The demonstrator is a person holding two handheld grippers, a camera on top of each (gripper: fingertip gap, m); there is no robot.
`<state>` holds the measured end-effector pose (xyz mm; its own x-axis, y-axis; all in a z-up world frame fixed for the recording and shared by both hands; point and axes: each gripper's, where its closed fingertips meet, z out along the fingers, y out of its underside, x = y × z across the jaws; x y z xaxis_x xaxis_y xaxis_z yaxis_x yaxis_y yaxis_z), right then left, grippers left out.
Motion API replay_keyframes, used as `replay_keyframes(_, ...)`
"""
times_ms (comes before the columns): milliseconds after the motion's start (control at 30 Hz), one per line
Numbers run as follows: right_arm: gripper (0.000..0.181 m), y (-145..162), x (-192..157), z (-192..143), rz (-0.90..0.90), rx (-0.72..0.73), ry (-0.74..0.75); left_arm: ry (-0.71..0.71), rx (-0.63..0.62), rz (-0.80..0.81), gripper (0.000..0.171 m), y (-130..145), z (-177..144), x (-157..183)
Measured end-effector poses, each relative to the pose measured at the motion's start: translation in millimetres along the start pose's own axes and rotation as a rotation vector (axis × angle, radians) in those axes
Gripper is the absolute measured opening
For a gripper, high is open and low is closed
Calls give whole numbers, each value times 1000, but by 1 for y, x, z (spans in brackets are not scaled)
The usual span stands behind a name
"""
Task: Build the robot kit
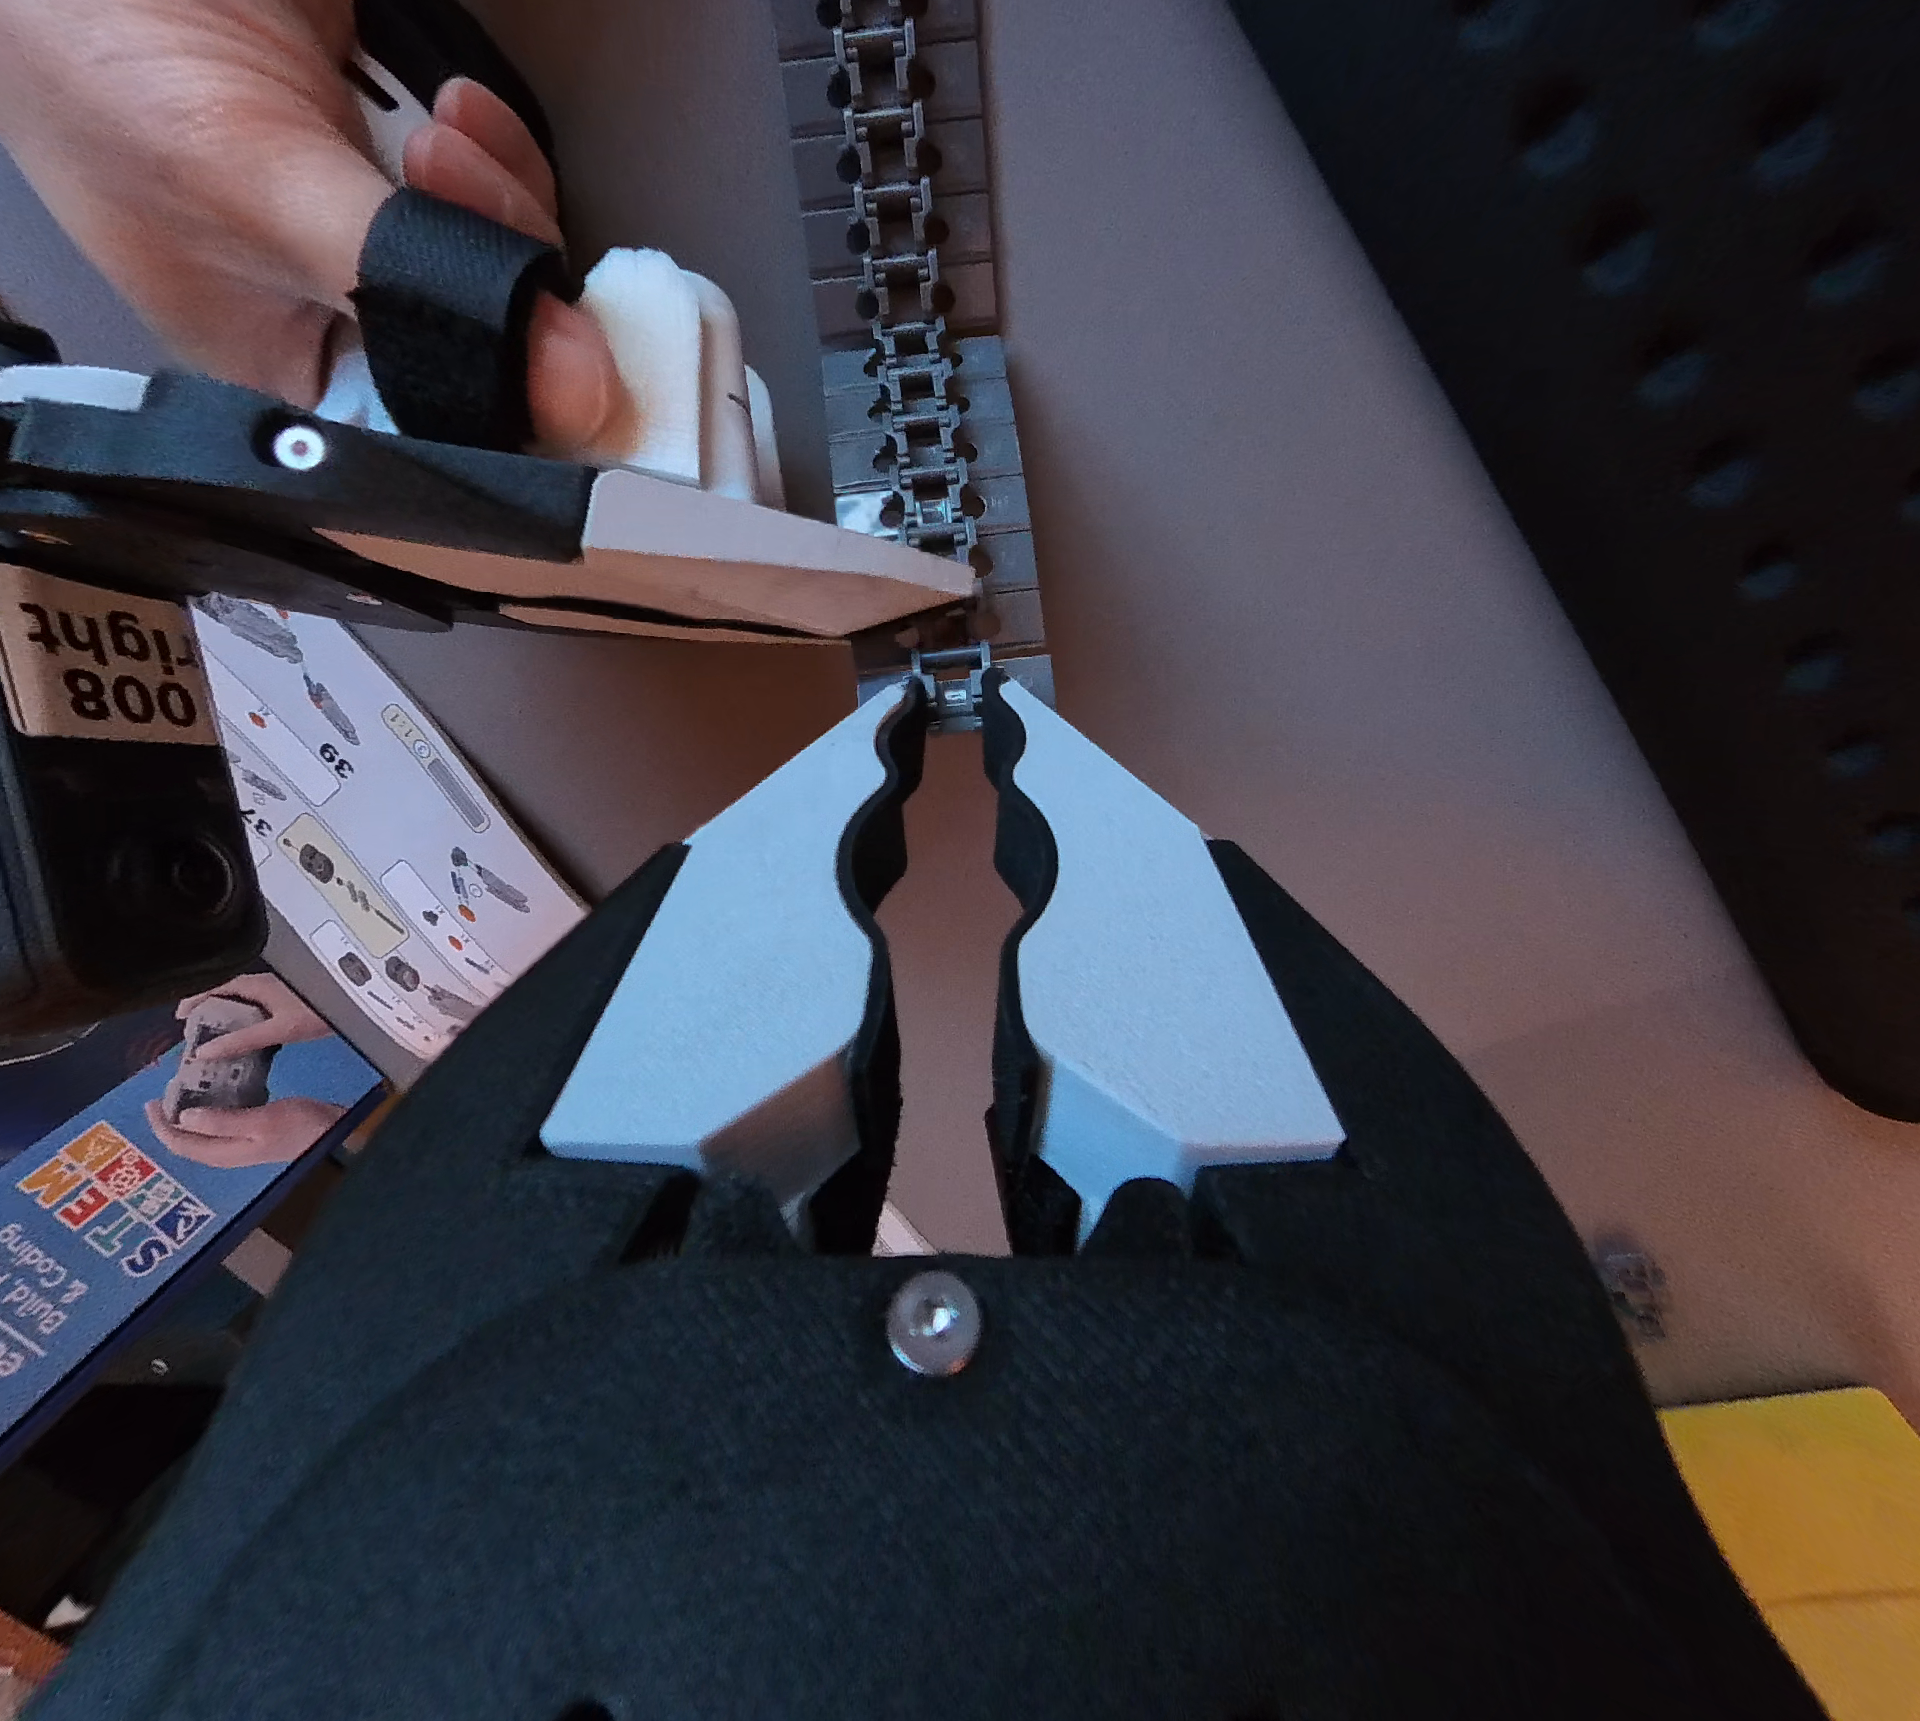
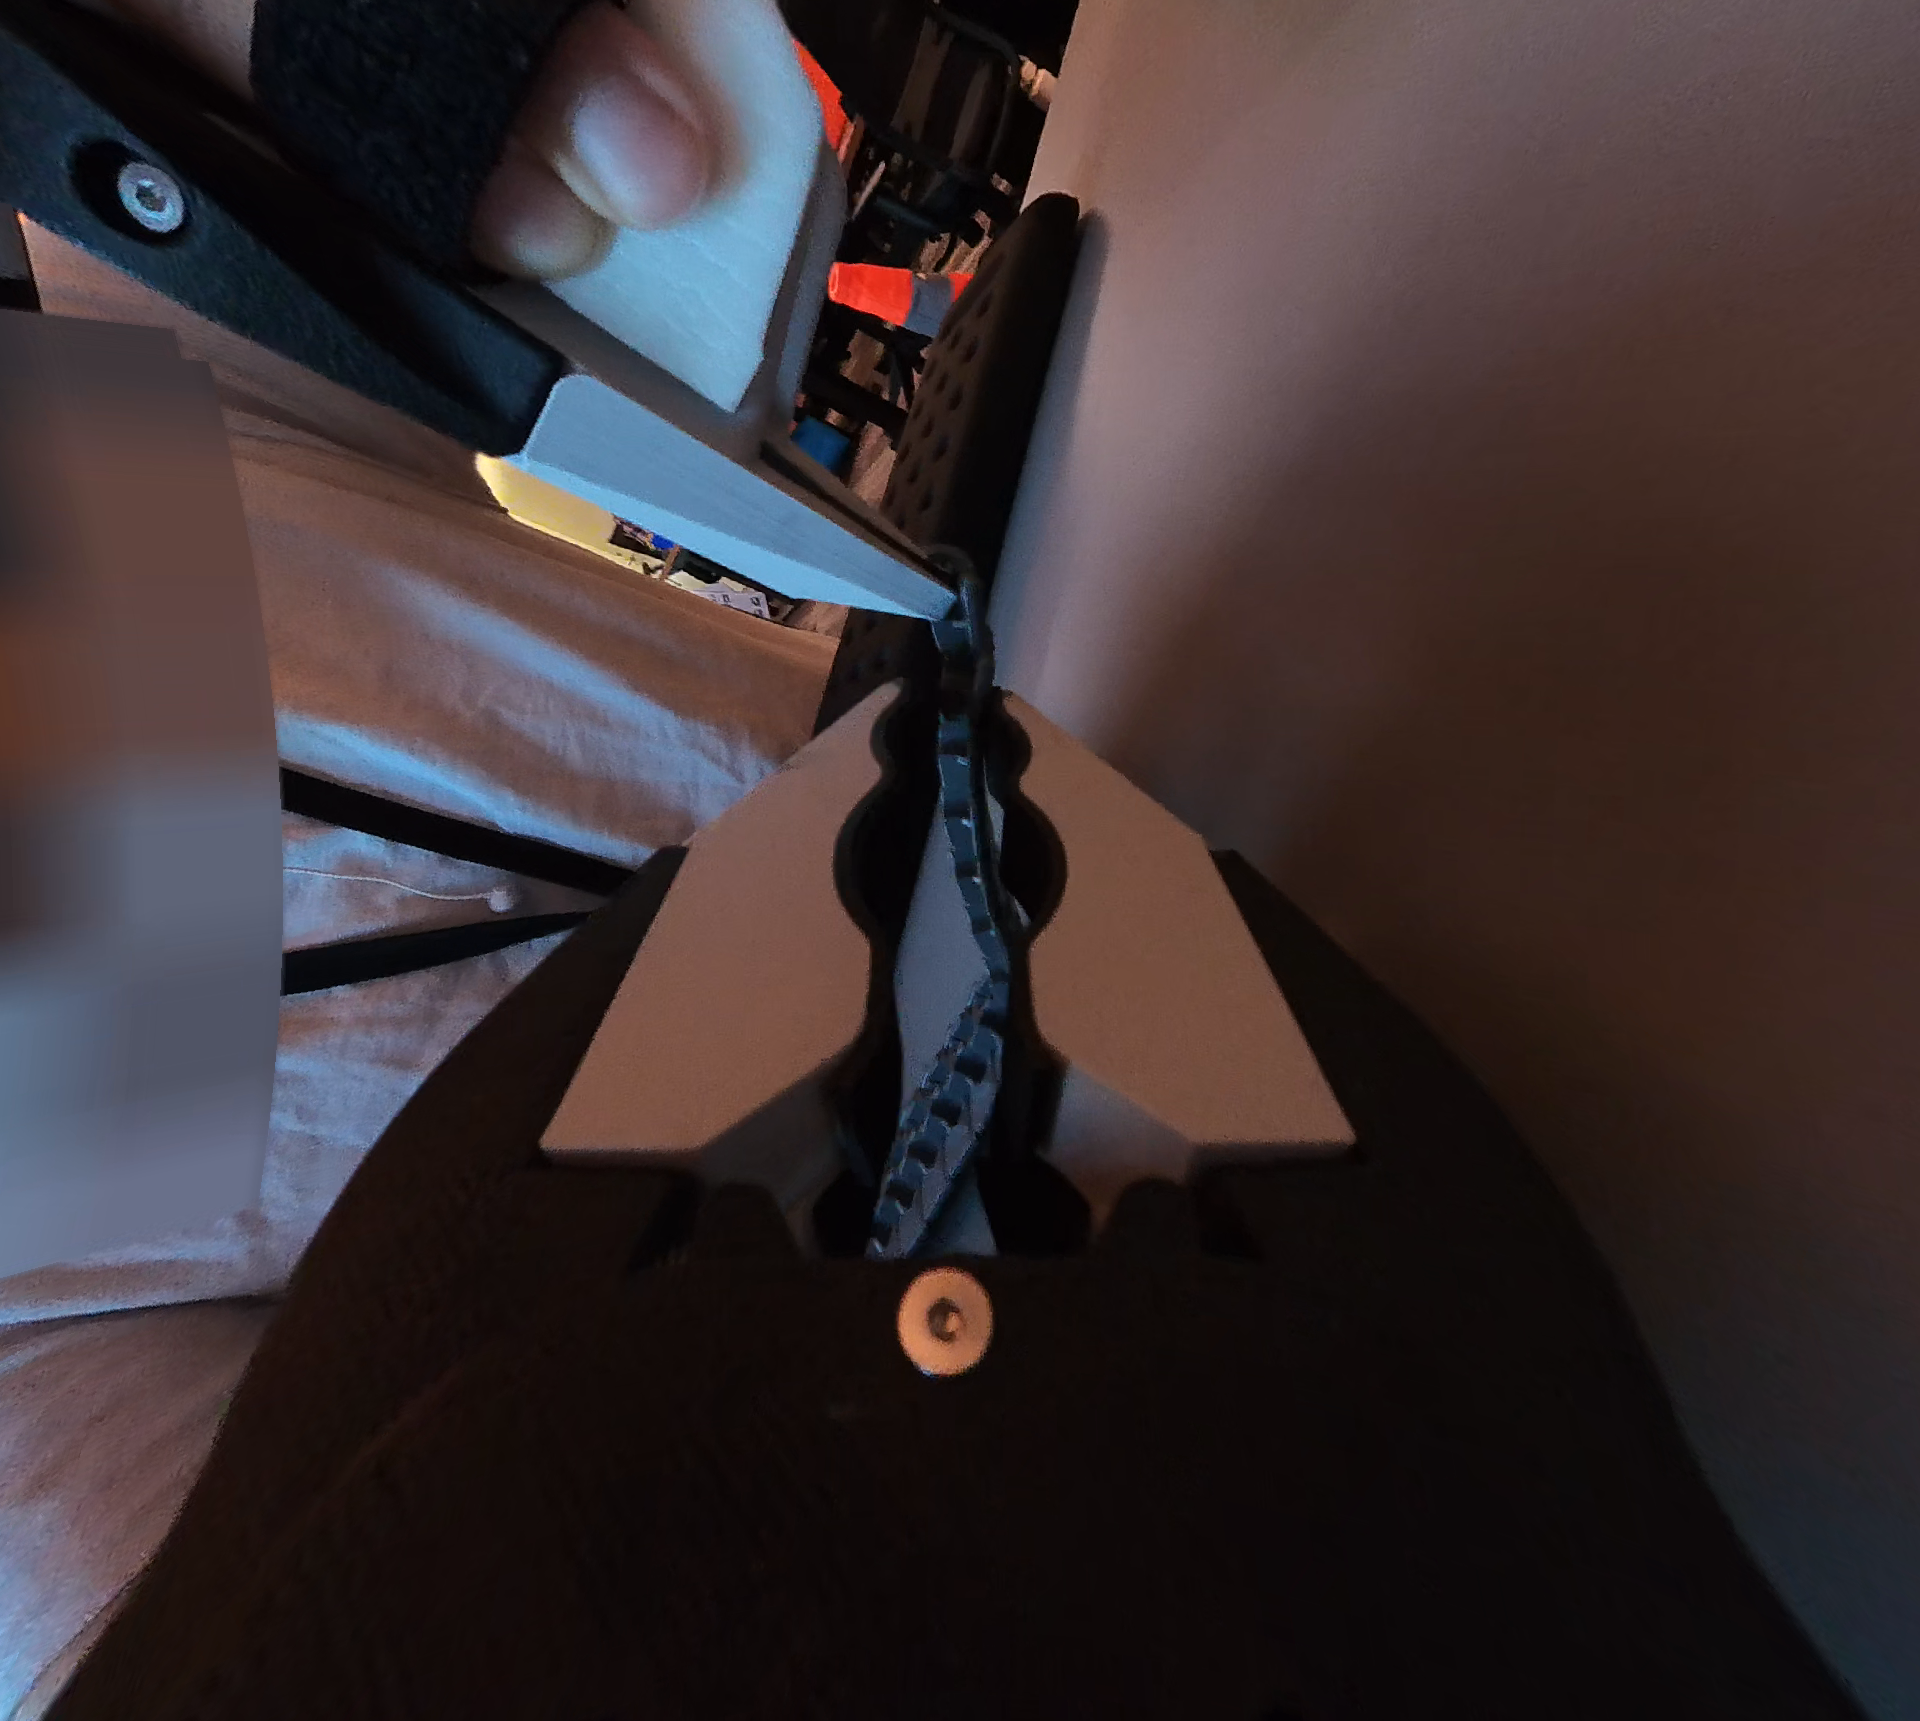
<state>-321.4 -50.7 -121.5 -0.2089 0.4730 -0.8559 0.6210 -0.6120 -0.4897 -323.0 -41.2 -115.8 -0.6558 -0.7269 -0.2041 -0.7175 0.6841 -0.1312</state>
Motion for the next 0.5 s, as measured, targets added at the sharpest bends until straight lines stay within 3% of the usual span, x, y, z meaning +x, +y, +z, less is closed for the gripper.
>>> replay_keyframes(200,14,-15,1,-8,55,102,-27,-30,-30,0,9,0,1,-6)
replay_keyframes(500,7,-11,8,-6,18,75,47,-35,-42,-26,9,3,7,-4)
